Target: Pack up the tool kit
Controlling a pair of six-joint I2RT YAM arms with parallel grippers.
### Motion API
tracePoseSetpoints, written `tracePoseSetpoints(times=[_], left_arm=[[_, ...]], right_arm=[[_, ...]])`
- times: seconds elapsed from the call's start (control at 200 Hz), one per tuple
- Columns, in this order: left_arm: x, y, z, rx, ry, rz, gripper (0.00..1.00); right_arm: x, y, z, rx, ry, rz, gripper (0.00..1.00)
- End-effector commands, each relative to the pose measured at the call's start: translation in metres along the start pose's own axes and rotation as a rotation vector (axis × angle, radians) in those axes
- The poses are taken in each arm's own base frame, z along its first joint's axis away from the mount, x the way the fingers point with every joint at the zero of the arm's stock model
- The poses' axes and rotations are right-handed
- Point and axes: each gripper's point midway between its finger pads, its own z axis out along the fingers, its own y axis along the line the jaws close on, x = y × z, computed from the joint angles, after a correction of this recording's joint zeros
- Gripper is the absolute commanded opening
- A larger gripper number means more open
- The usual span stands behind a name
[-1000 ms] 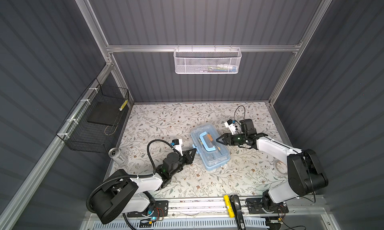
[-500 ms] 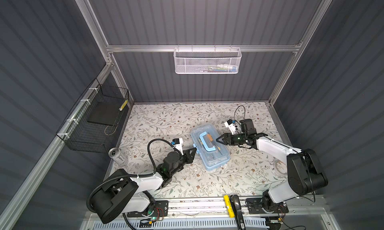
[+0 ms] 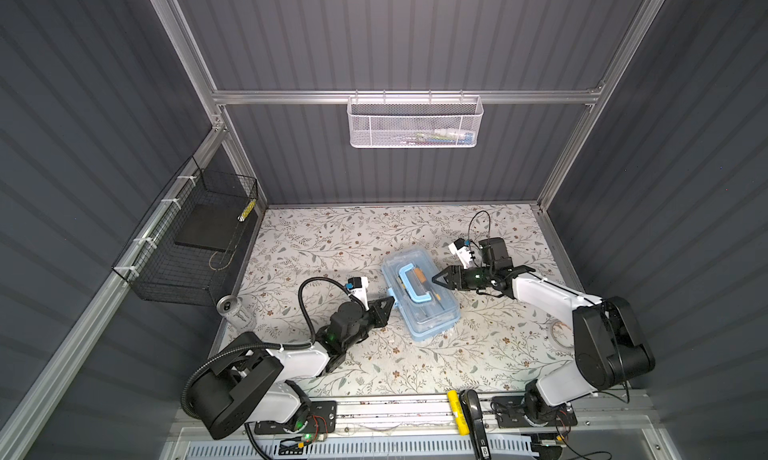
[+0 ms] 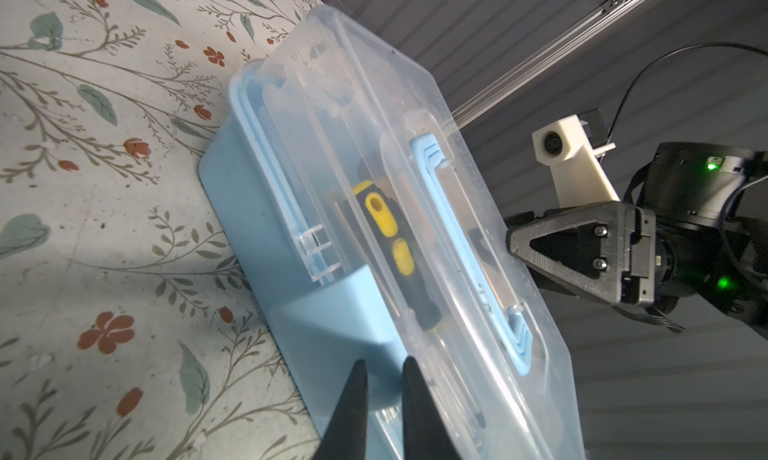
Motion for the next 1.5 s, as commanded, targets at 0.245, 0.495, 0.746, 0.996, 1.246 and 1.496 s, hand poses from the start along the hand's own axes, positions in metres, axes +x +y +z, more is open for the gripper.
tracePoseSetpoints(times=[0.245, 0.495, 0.746, 0.996, 1.246, 1.496], left_arm=[[-0.001, -0.012, 0.008, 0.045, 0.008, 0.019, 0.16], [0.002, -0.01, 0.01, 0.041, 0.019, 0.016, 0.15], [0.006, -0.01, 0.014, 0.048, 0.034, 0.012, 0.14], [0.008, -0.013, 0.018, 0.065, 0.042, 0.01, 0.14], [0.009, -0.007, 0.018, 0.005, 0.065, 0.028, 0.13], [0.002, 0.009, 0.006, -0.149, 0.085, 0.09, 0.09]], right_arm=[[0.034, -0.007, 0.012, -0.006, 0.114, 0.071, 0.58], [0.035, -0.007, 0.013, -0.005, 0.117, 0.074, 0.58], [0.035, -0.008, 0.013, -0.004, 0.117, 0.074, 0.59], [0.035, -0.008, 0.014, -0.004, 0.118, 0.074, 0.58], [0.034, -0.009, 0.013, -0.001, 0.116, 0.074, 0.59], [0.03, -0.01, 0.013, 0.012, 0.102, 0.064, 0.59]])
